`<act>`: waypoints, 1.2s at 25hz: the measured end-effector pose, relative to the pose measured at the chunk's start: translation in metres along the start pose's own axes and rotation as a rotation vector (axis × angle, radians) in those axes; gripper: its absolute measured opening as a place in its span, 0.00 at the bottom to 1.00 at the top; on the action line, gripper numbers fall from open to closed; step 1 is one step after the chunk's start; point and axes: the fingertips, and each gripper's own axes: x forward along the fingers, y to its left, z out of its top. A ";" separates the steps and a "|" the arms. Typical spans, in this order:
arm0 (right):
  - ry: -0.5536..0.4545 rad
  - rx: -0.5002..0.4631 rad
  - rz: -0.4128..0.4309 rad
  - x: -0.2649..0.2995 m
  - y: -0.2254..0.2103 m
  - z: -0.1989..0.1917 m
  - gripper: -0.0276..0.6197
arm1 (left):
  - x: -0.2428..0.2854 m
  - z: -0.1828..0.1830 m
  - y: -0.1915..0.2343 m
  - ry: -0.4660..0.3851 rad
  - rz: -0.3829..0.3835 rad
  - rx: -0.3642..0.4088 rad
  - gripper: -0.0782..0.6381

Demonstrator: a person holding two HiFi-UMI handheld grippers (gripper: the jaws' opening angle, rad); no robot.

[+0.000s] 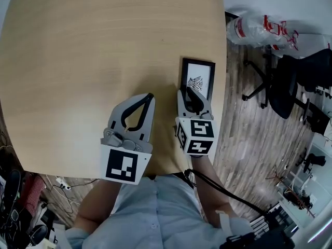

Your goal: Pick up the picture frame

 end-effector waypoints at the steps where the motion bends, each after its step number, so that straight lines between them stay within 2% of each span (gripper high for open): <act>1: 0.011 0.005 -0.001 0.001 0.002 -0.002 0.18 | -0.001 -0.002 0.001 0.001 0.000 -0.005 0.11; 8: 0.064 -0.008 -0.040 -0.015 0.031 -0.014 0.18 | -0.039 -0.013 0.004 -0.008 0.016 -0.033 0.11; 10: 0.077 -0.030 -0.053 -0.013 0.028 -0.014 0.18 | -0.036 -0.012 0.004 -0.008 0.017 -0.038 0.11; 13: 0.083 -0.013 -0.058 0.001 0.010 -0.007 0.16 | -0.015 -0.008 0.007 -0.008 0.015 -0.039 0.11; 17: 0.061 -0.017 -0.043 -0.006 0.019 -0.010 0.13 | -0.031 -0.004 0.002 -0.027 0.039 -0.020 0.11; 20: 0.015 -0.003 -0.031 -0.009 0.013 -0.007 0.13 | -0.034 0.000 0.000 -0.044 0.064 -0.010 0.11; 23: -0.065 0.007 -0.015 -0.017 0.003 0.011 0.13 | -0.032 0.006 -0.002 -0.066 0.107 -0.039 0.11; 27: -0.189 0.010 0.025 -0.035 0.001 0.040 0.13 | -0.031 0.006 -0.011 -0.048 0.124 -0.039 0.11; 30: -0.292 -0.010 0.056 -0.062 0.003 0.063 0.13 | -0.033 0.021 -0.025 -0.106 0.148 -0.025 0.11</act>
